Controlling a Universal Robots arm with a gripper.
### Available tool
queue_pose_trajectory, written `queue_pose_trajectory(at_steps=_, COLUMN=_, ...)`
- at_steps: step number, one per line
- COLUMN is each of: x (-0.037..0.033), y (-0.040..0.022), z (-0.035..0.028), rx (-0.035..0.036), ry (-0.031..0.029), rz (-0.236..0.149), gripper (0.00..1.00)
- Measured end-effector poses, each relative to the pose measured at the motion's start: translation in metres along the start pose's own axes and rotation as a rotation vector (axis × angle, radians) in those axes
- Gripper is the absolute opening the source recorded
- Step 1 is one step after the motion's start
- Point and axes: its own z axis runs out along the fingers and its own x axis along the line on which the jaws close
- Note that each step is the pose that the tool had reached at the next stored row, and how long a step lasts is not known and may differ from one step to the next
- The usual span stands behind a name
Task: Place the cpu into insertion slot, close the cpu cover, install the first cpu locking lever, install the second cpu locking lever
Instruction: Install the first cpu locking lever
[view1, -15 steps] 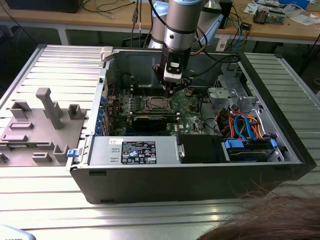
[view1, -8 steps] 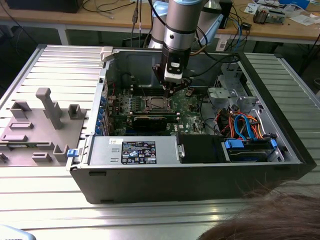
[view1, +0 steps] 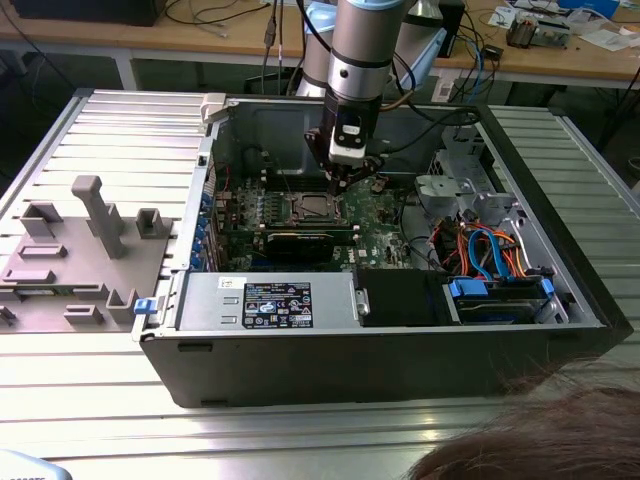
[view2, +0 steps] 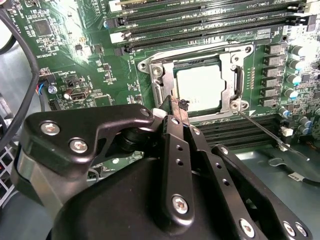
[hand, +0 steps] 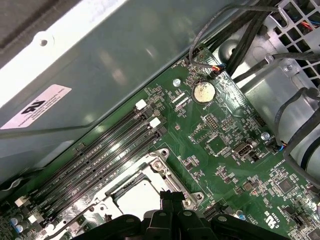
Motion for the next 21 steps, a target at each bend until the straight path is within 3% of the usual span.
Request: queue_pose_trajectory(at_steps=21, x=0.0000, y=0.0000, z=0.0000, rx=0.0012, ry=-0.0017, rz=-0.050, gripper=0.11)
